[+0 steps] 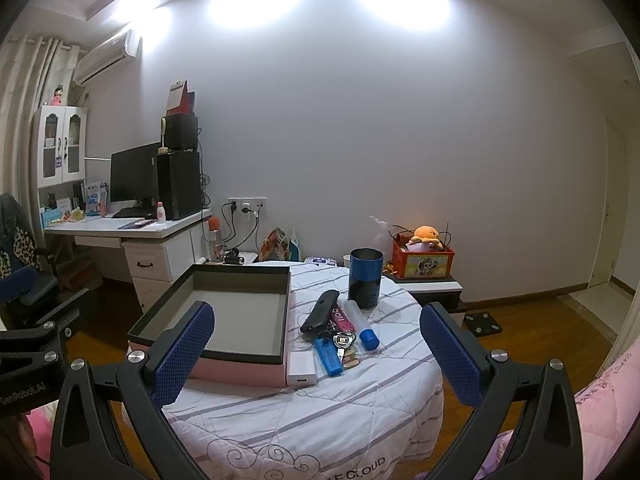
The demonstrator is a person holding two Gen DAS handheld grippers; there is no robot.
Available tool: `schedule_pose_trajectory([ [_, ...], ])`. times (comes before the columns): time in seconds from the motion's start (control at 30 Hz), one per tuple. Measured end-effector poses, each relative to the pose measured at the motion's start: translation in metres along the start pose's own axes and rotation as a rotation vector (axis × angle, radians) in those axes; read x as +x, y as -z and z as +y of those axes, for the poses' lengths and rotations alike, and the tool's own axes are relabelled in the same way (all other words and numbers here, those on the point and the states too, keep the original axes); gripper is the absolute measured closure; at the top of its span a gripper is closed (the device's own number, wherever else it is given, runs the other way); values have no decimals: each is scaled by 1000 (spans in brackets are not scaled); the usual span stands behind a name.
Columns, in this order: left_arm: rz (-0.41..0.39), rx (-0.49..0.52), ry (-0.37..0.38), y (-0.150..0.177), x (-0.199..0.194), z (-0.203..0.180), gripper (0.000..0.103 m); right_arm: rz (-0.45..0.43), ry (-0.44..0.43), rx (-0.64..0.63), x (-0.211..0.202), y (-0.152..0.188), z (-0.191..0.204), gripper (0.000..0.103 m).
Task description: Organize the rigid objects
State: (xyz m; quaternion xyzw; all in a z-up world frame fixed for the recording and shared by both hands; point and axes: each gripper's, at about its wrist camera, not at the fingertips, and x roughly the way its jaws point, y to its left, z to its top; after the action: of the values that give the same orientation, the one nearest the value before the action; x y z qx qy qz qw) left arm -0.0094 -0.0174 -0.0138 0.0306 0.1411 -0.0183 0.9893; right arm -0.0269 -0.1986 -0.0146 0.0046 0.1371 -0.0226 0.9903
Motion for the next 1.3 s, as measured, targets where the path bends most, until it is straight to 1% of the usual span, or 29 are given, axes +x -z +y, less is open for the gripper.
schedule_pose_trajectory([
  [1.3,4,11,0,-2,-1,-6,0,9,3,9,2,6,-8,0],
])
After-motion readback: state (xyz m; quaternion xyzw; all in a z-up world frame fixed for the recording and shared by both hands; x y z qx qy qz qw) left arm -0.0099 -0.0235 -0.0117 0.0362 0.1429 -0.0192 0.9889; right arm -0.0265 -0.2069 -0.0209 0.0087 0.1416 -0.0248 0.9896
